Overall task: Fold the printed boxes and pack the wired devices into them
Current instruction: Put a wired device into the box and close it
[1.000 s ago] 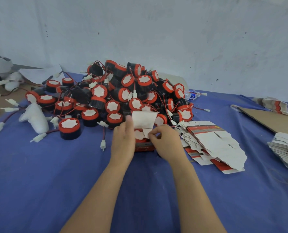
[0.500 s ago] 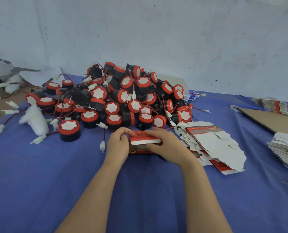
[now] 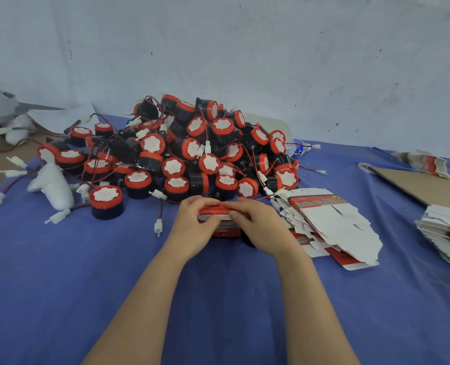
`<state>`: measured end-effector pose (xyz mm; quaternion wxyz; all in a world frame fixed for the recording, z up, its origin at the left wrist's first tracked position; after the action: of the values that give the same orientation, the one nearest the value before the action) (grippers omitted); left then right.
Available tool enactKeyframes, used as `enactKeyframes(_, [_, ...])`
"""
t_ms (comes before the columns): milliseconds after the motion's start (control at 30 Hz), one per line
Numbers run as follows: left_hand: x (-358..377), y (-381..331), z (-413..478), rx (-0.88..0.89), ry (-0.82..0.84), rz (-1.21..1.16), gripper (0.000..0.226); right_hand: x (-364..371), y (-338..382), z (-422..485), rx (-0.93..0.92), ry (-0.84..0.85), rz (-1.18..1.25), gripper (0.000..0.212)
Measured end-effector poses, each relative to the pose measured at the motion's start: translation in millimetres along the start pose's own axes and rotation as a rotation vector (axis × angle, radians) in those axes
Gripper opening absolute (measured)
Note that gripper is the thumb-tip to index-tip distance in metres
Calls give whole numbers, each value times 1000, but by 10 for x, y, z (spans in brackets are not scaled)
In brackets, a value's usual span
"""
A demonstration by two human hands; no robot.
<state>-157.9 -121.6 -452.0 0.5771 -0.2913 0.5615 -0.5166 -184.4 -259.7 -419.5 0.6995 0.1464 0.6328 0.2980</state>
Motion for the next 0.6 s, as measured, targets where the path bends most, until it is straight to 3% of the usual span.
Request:
enactKeyframes(200, [23,-18,7,-162,-93,-264,36,-13,-41,5,142,-111,89,21])
enactKeyframes(333, [91,21,-16,-151,-116,-184,31,24,11,45,188,-122,97,17])
enactKeyframes(467, [157,59,-26,-196,-122,-187,52,32,30,49,235,-158,44,11])
enactKeyframes(600, [139,50,-19,-183,-113,-157,59,33,37,39,232,-139,28,10])
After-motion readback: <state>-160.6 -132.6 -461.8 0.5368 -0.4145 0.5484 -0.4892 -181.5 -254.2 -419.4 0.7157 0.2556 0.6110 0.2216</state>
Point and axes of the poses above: each hand's wrist, its own z-axis towards the middle knuckle, its own x-axis out of the palm, y = z × x, the point moved 5 cm from there along z, towards the middle knuckle, and after that the axes turned 6 degrees about y, right-handed, at the moved point
